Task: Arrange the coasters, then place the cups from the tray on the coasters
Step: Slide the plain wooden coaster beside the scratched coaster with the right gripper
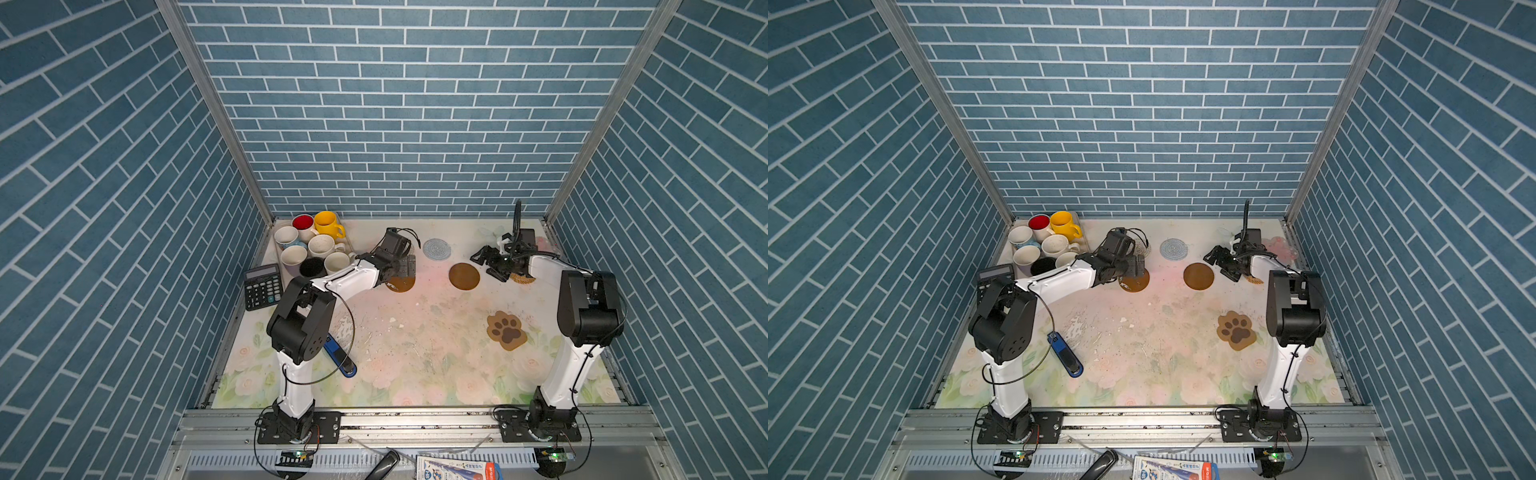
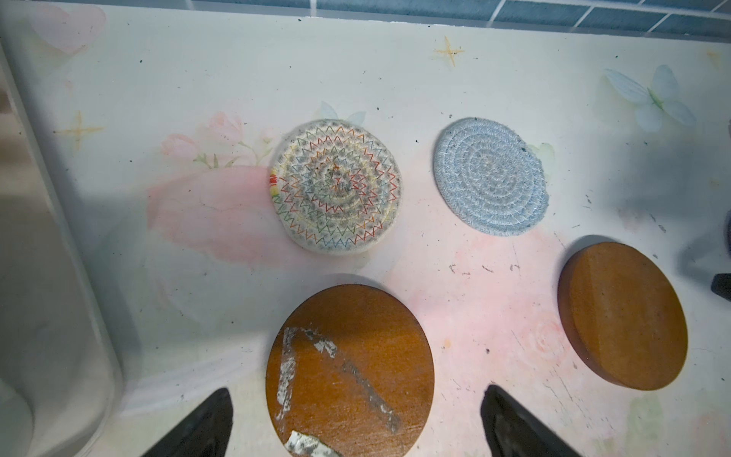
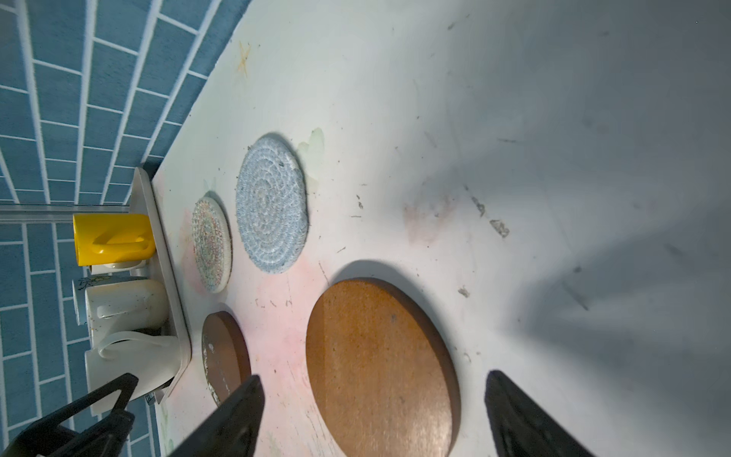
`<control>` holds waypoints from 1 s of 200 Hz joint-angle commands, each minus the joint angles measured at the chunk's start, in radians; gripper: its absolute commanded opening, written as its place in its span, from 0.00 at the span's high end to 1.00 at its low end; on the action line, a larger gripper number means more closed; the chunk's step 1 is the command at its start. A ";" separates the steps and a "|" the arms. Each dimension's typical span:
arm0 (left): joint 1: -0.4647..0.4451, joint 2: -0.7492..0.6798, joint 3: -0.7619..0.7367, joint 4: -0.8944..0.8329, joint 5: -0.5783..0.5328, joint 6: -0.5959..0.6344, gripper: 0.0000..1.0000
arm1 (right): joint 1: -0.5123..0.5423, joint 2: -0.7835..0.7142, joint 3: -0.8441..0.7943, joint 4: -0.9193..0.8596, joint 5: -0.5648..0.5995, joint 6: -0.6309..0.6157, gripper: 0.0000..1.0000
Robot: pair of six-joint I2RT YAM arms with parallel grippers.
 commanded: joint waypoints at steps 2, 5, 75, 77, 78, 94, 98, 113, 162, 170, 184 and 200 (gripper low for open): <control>-0.005 0.020 0.027 -0.027 0.008 0.020 0.01 | -0.001 0.036 0.012 0.045 -0.036 0.039 0.13; -0.004 0.021 0.027 -0.027 0.009 0.020 0.01 | 0.001 0.037 0.010 0.049 -0.037 0.042 0.13; -0.004 0.024 0.033 -0.025 0.027 0.023 0.01 | 0.033 0.032 -0.064 0.114 -0.054 0.071 0.15; -0.004 0.022 0.033 -0.025 0.027 0.024 0.01 | 0.036 0.032 -0.064 0.114 -0.054 0.071 0.15; -0.004 0.022 0.033 -0.025 0.027 0.023 0.01 | 0.037 0.031 -0.065 0.114 -0.054 0.072 0.15; -0.004 0.021 0.030 -0.024 0.027 0.023 0.01 | 0.051 0.017 -0.073 0.114 -0.052 0.073 0.15; -0.004 0.021 0.030 -0.025 0.025 0.023 0.01 | 0.055 0.013 -0.075 0.116 -0.050 0.075 0.15; -0.005 0.020 0.027 -0.025 0.024 0.022 0.01 | 0.069 -0.003 -0.084 0.114 -0.042 0.076 0.15; -0.004 0.015 0.022 -0.025 0.020 0.022 0.01 | 0.129 -0.008 -0.075 0.105 -0.034 0.091 0.16; -0.004 0.015 0.022 -0.025 0.018 0.022 0.01 | 0.138 -0.012 -0.078 0.110 -0.030 0.097 0.16; -0.004 0.012 0.021 -0.025 0.018 0.023 0.01 | 0.152 -0.016 -0.088 0.126 -0.028 0.110 0.16; -0.004 0.011 0.019 -0.025 0.018 0.022 0.01 | 0.170 -0.016 -0.089 0.130 -0.027 0.117 0.16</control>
